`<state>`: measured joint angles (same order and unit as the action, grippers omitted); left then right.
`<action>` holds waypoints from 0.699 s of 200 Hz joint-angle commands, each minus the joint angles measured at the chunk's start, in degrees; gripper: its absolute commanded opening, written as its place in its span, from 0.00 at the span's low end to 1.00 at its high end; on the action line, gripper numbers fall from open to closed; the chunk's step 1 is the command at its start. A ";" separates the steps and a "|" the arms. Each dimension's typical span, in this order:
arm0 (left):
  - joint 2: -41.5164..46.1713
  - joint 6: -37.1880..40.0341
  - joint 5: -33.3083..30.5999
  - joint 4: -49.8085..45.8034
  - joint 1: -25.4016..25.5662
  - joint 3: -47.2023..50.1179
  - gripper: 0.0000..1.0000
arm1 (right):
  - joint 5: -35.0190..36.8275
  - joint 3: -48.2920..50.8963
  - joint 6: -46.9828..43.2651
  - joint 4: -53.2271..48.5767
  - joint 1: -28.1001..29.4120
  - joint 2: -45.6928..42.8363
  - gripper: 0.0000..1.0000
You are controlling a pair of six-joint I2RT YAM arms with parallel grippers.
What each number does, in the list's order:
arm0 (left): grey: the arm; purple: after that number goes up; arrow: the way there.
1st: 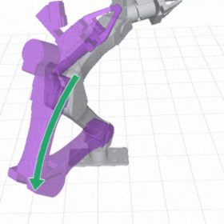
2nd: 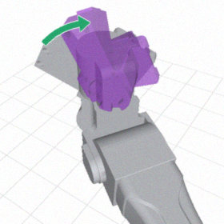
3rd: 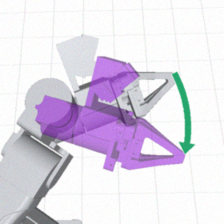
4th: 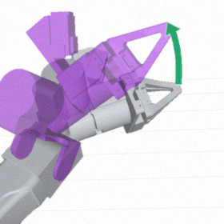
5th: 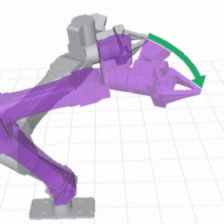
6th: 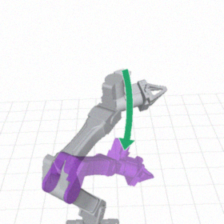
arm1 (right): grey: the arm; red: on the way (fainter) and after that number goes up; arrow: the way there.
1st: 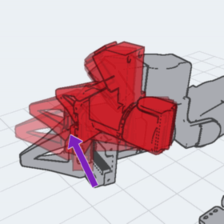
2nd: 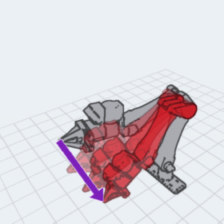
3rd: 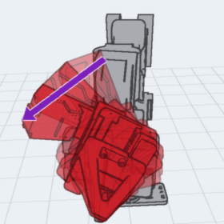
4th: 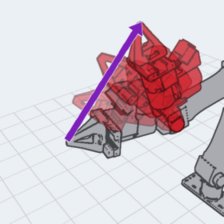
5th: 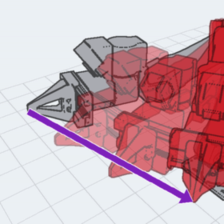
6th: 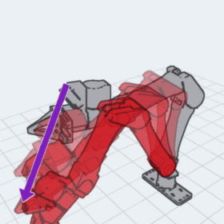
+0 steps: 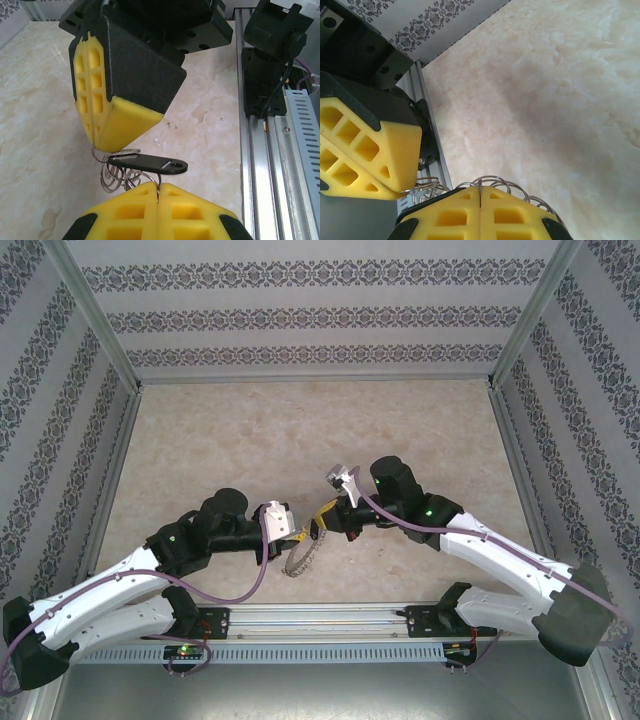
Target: Put the keys on the keyring
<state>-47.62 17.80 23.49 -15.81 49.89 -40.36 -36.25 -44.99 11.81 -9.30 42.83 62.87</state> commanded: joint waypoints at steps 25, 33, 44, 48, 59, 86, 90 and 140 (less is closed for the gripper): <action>1.64 1.17 0.73 3.68 0.82 -1.43 0.00 | 0.39 3.75 -6.54 2.51 1.65 -7.24 0.00; 1.76 1.22 1.04 3.60 0.81 -1.46 0.00 | 0.42 5.41 -8.29 4.10 2.47 -9.53 0.00; 1.94 1.42 1.37 3.52 0.82 -1.52 0.00 | 0.40 7.73 -10.58 5.79 3.13 -12.68 0.00; 2.01 1.51 1.58 3.47 0.82 -1.48 0.00 | 0.39 8.49 -11.42 6.20 3.29 -13.74 0.00; 2.29 1.70 2.35 3.46 0.80 -1.44 0.00 | 0.69 9.80 -13.81 6.37 3.50 -16.26 0.00; 3.37 1.97 4.51 3.36 0.81 -1.17 0.00 | 0.61 10.30 -19.44 5.01 3.58 -21.00 0.00; 3.56 2.04 4.92 3.25 0.82 -1.15 0.00 | 0.57 10.13 -20.23 4.58 3.53 -21.51 0.00; 5.60 2.15 10.91 1.99 0.39 -2.15 0.00 | 5.31 5.02 -30.06 -2.35 2.32 -22.47 0.00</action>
<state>-43.16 19.07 29.39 -15.84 49.89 -40.36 -34.35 -36.56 -11.16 -8.88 45.93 40.16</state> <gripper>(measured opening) 0.060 0.044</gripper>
